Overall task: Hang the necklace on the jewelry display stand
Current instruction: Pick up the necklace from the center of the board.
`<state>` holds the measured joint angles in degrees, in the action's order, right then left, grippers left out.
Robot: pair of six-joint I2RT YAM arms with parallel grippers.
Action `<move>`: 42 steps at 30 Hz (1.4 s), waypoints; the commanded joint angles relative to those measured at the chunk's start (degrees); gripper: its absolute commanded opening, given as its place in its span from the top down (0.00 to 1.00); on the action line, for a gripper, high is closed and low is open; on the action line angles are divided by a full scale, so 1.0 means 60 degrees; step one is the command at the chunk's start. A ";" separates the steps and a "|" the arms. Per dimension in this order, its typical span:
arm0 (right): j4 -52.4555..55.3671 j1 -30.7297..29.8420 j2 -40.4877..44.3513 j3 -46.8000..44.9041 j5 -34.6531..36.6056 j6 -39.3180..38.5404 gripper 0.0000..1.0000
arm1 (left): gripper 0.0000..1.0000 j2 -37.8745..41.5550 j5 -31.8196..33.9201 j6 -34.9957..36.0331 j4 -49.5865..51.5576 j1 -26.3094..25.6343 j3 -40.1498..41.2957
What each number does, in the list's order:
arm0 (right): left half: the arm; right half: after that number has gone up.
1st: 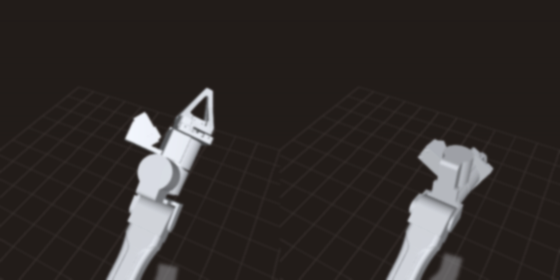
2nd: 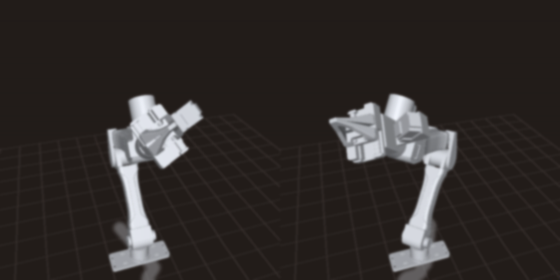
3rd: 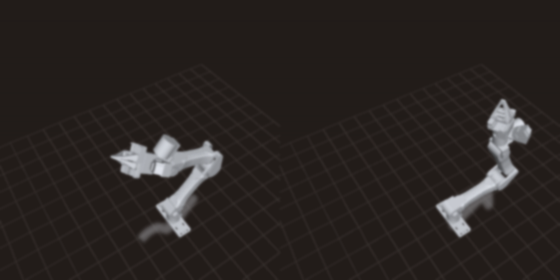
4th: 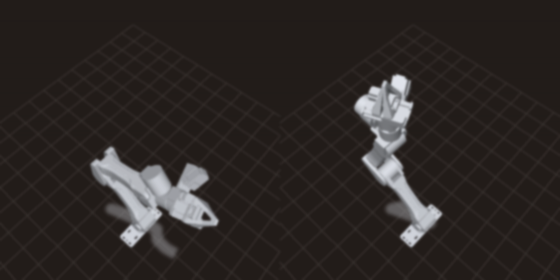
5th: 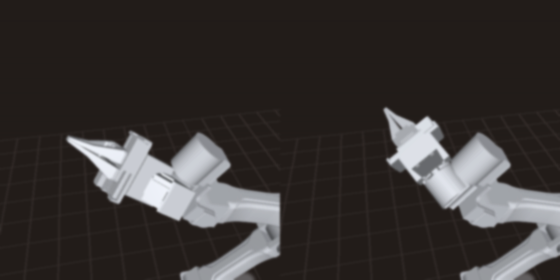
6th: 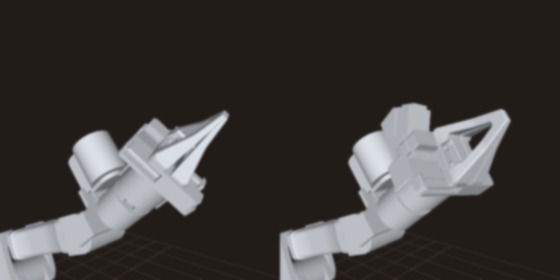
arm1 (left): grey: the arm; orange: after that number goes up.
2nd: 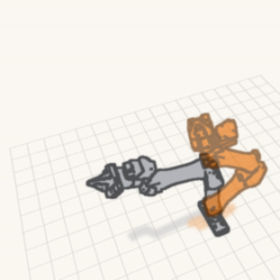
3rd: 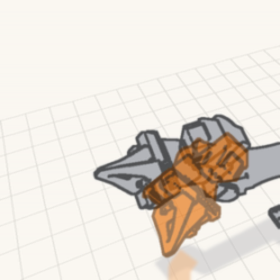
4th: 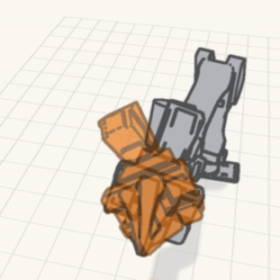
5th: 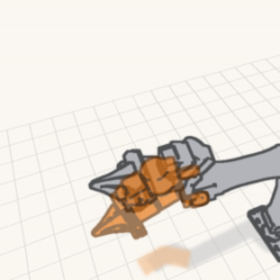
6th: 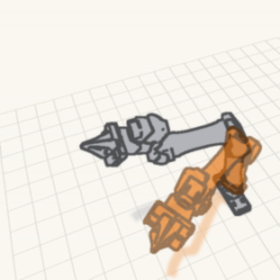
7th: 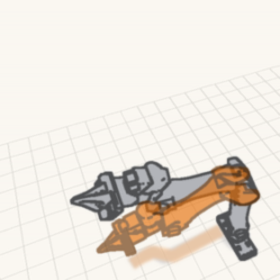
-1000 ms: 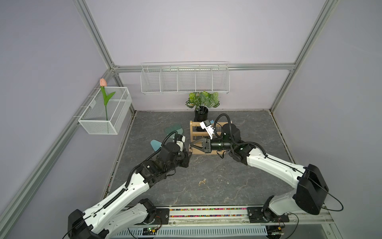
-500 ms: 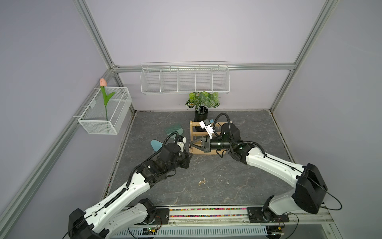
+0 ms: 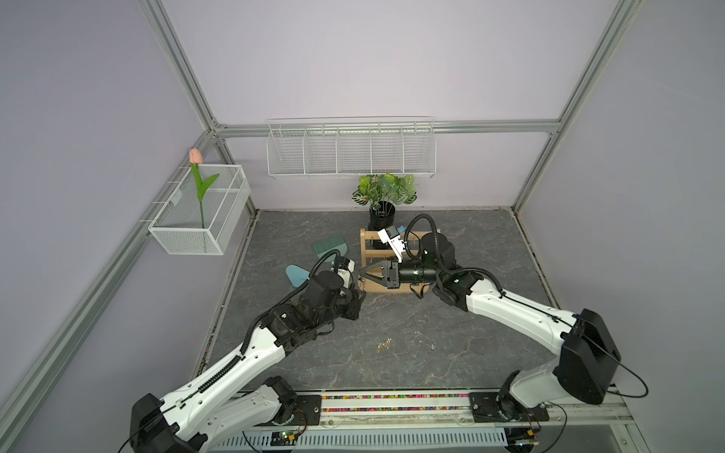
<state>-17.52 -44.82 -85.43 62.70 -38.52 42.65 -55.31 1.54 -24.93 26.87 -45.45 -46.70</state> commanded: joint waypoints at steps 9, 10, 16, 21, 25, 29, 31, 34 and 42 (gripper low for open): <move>-0.0512 -0.0055 -0.0088 0.0112 -0.0274 0.0193 0.93 | 0.69 0.0032 0.0437 0.0258 0.0010 -0.0048 -0.0221; -0.0507 -0.0048 -0.0089 0.0126 -0.0273 0.0180 0.93 | 0.69 0.0083 0.0468 0.0244 0.0058 -0.0057 -0.0204; -0.0501 -0.0053 -0.0136 0.0141 -0.0318 0.0191 0.93 | 0.69 0.0257 0.0597 0.0248 0.0166 -0.0056 -0.0133; -0.0285 -0.0046 -0.0088 0.0134 -0.0245 0.0050 0.93 | 0.69 0.0225 0.0477 0.0265 0.0179 -0.0053 -0.0232; -0.0246 -0.0051 -0.0114 0.0171 -0.0230 0.0018 0.93 | 0.69 0.0200 0.0324 0.0287 0.0173 -0.0058 -0.0289; -0.0215 -0.0042 -0.0174 0.0200 -0.0201 -0.0019 0.93 | 0.69 0.0222 0.0166 0.0275 0.0205 -0.0057 -0.0361; -0.0223 -0.0030 -0.0205 0.0215 -0.0202 -0.0024 0.93 | 0.69 0.0268 0.0217 0.0284 0.0252 -0.0057 -0.0401; -0.0342 -0.0043 -0.0244 0.0229 -0.0286 0.0058 0.93 | 0.69 0.0268 0.0310 0.0317 0.0246 -0.0056 -0.0385; -0.0523 -0.0040 -0.0184 0.0156 -0.0327 0.0199 0.93 | 0.69 0.0026 0.0064 0.0286 -0.0113 -0.0056 -0.0375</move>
<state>-18.52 -44.88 -86.39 62.78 -39.55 43.31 -54.72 2.74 -24.32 27.31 -45.45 -47.13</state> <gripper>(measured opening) 0.068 0.310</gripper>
